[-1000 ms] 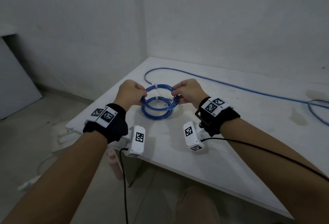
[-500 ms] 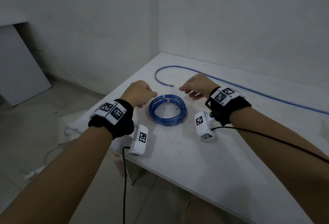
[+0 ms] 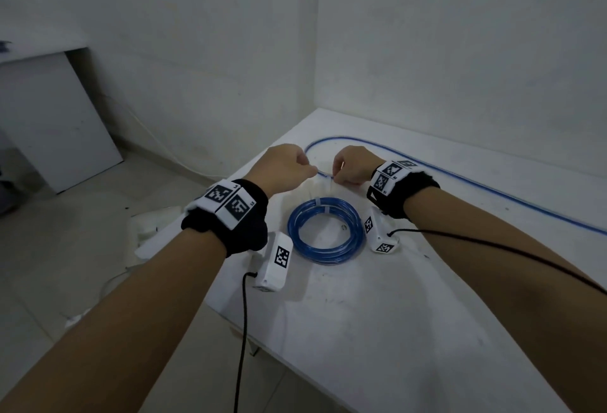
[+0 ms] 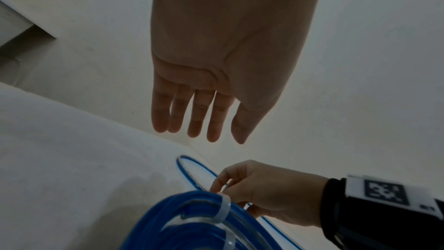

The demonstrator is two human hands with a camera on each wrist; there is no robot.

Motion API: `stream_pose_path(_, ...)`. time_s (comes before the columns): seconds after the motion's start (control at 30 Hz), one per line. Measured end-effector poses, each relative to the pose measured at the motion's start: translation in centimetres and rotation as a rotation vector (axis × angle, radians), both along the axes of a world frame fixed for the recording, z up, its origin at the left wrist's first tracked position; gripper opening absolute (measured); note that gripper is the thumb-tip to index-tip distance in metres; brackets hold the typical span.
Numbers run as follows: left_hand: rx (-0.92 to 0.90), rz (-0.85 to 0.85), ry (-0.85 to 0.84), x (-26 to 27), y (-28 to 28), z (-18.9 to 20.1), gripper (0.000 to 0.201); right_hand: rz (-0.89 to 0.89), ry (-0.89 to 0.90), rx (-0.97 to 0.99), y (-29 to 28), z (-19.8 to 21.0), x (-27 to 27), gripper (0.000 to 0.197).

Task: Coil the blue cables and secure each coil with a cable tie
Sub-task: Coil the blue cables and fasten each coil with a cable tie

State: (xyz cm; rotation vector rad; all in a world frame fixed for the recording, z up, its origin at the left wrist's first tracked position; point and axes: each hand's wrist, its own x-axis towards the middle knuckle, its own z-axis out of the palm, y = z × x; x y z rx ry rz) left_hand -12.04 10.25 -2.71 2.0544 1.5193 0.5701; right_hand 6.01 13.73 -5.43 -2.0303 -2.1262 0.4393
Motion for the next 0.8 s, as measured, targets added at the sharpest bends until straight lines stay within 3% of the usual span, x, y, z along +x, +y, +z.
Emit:
stream_pose_path(0.2, -0.031, -0.085, -0.009, 1.1, -0.5, 0.3, 0.058, 0.086, 0.081, 0.125, -2.8, 3.3, 1.4, 0.008)
stream_pose_path(0.37, -0.054, -0.129, -0.081, 4.4, -2.3, 1.7, 0.035, 0.114, 0.177, 0.225, -8.2, 5.7, 3.5, 0.007)
stream_pose_path(0.47, -0.029, -0.039, -0.199, 6.4, -3.5, 2.3, 0.045, 0.060, 0.251, 0.278, -11.8, 6.6, 5.3, 0.007)
stream_pose_path(0.57, -0.064, 0.025, -0.384, 8.5, -4.8, 2.9, 0.035, -0.031, 0.315, 0.300, -15.3, 7.1, 7.6, 0.008)
stream_pose_path(0.67, -0.154, 0.005, -0.534, 10.9, -6.6, 3.6, 0.035, -0.170, 0.544, 0.308, -18.8, 6.9, 9.6, 0.008)
stream_pose_path(0.8, -0.209, -0.079, -0.576, 14.8, -10.1, 3.9, 0.041, -0.407, 0.973, 0.470, -22.7, 6.3, 11.5, 0.010)
